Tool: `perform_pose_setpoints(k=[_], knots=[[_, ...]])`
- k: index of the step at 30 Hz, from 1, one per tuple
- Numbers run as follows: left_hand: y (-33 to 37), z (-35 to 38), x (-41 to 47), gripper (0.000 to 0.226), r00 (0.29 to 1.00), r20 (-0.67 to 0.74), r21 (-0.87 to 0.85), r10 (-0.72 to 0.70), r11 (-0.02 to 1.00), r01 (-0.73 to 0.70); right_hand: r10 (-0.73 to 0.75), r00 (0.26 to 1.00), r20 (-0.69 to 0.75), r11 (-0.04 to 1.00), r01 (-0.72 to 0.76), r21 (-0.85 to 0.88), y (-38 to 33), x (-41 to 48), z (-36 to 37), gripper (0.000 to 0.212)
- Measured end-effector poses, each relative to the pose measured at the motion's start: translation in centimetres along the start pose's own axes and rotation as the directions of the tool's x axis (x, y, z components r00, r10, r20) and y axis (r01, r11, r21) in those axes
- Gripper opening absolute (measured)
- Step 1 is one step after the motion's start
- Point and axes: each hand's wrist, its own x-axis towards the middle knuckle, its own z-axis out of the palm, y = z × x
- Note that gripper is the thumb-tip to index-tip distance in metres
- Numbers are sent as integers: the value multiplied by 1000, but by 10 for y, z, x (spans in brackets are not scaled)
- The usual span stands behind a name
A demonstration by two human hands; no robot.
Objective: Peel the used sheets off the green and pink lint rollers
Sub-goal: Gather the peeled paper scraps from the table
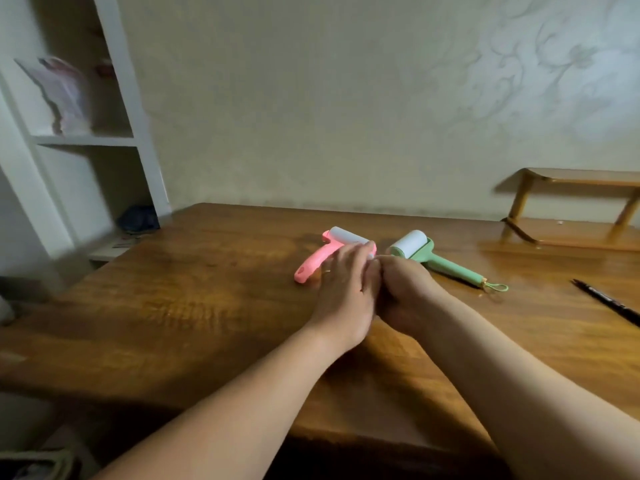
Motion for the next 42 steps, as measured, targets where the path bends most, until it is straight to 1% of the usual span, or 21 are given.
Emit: perform_pose_setpoints(k=[3, 6, 9, 12, 15, 18, 20, 22, 24, 26, 28, 29, 30, 32, 33, 34, 36, 37, 38, 40, 42], knots=[[-5, -9, -7, 57, 987, 83, 160, 134, 976, -146, 70, 997, 15, 984, -72, 161, 0, -13, -2, 40], [-10, -13, -9, 37, 975, 153, 215, 161, 958, -192, 119, 989, 92, 991, -124, 57, -1, -27, -9, 47], [-10, -13, -6, 20, 995, 89, 302, 33, 952, -59, 156, 981, 117, 988, -154, -20, 5, -33, -11, 48], [-12, -20, 2, 27, 982, -66, 28, -176, 984, 179, 33, 999, 24, 974, -27, -226, 5, -36, -15, 37], [-8, -27, 13, 38, 907, -107, -182, -408, 905, 385, -190, 979, 71, 782, 195, -592, 9, -42, -19, 29], [0, -27, 21, 31, 822, -29, -409, -569, 757, 510, -276, 948, 160, 505, 285, -815, 23, -39, -16, 38], [4, -28, 22, 24, 783, -16, -461, -622, 699, 546, -453, 889, 70, 316, 233, -920, 28, -24, -16, 38], [4, -29, 19, 19, 795, 15, -446, -607, 707, 549, -547, 836, -46, 198, 75, -977, 21, -9, -21, 49], [-1, -29, 15, 19, 841, 32, -347, -540, 784, 516, -481, 875, -47, 26, -39, -999, 14, 1, -23, 59], [-8, -27, 13, 16, 857, 23, -265, -514, 824, 501, -428, 904, -5, -91, -49, -995, 13, 11, -20, 43], [-10, -26, 12, 19, 850, 7, -292, -527, 812, 505, -427, 904, 13, -106, -36, -994, 14, 19, -12, 20], [-9, -27, 11, 22, 847, -4, -321, -531, 803, 502, -429, 903, 9, -60, -19, -998, 15, 21, -10, 15], [-9, -27, 11, 25, 846, -24, -334, -532, 802, 495, -433, 901, -13, 59, 14, -998, 15, 21, -10, 13], [-8, -27, 10, 31, 845, -57, -357, -532, 801, 480, -466, 883, -47, 384, 155, -910, 17, 11, -7, 9], [-7, -28, 11, 35, 838, -55, -403, -543, 780, 479, -488, 872, -29, 477, 239, -846, 20, 3, -3, 7], [-3, -28, 12, 39, 818, -33, -486, -574, 725, 488, -511, 860, 17, 499, 312, -809, 24, -5, 3, 6], [9, -32, 11, 50, 758, 63, -692, -649, 519, 502, -552, 828, 97, 449, 393, -802, 34, -15, 17, 8], [13, -35, 9, 53, 739, 109, -746, -665, 437, 503, -570, 812, 122, 383, 394, -835, 38, -17, 22, 11], [15, -38, 6, 51, 745, 140, -764, -652, 408, 500, -587, 797, 141, 304, 378, -874, 39, -19, 27, 14], [16, -42, 0, 41, 771, 134, -751, -623, 444, 489, -629, 763, 150, 176, 328, -928, 38, -19, 34, 12], [16, -48, -8, 42, 769, 95, -737, -632, 475, 482, -669, 728, 151, 131, 316, -940, 37, -22, 42, 11]])
